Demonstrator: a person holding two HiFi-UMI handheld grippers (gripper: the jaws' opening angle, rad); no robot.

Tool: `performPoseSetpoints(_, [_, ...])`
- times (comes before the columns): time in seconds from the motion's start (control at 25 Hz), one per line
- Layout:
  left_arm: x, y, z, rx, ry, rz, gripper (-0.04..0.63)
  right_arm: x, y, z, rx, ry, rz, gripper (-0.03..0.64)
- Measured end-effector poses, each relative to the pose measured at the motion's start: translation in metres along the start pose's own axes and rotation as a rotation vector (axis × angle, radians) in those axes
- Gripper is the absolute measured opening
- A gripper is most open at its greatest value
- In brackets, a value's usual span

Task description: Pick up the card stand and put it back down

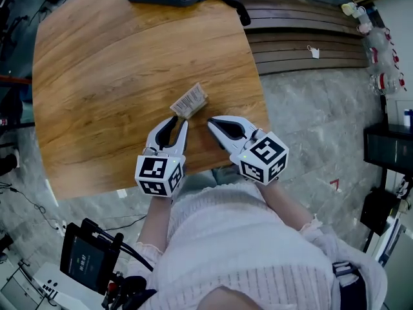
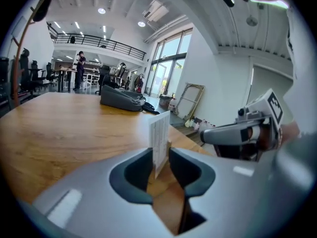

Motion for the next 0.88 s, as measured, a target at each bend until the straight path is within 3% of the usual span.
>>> performPoseSetpoints(0.2, [-0.003, 0.004, -0.012, -0.059, 0.024, 0.005, 0.193, -0.003, -0.002, -0.009, -0.011, 0.031, 0.000, -0.003])
performPoseSetpoints(0.4, [0.001, 0.008, -0.015, -0.097, 0.107, -0.032, 0.283, -0.011, -0.009, -0.017, -0.014, 0.068, -0.008, -0.005])
performPoseSetpoints(0.56, [0.005, 0.014, -0.012, -0.107, 0.173, -0.063, 0.301, -0.015, -0.010, -0.023, -0.023, 0.084, -0.014, -0.005])
performPoseSetpoints(0.88, [-0.001, 0.070, -0.026, -0.125, 0.218, -0.135, 0.302, 0.027, 0.000, -0.030, -0.036, 0.125, -0.038, -0.005])
Point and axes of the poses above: the fingertips, and each gripper's own axes: y forward along the fingers, x to its right, z out of its top, the point moved 6 cm from there along -y, backward along the fingers, and after that the axes turned 15 degrees about y, right-handed, at the moved point
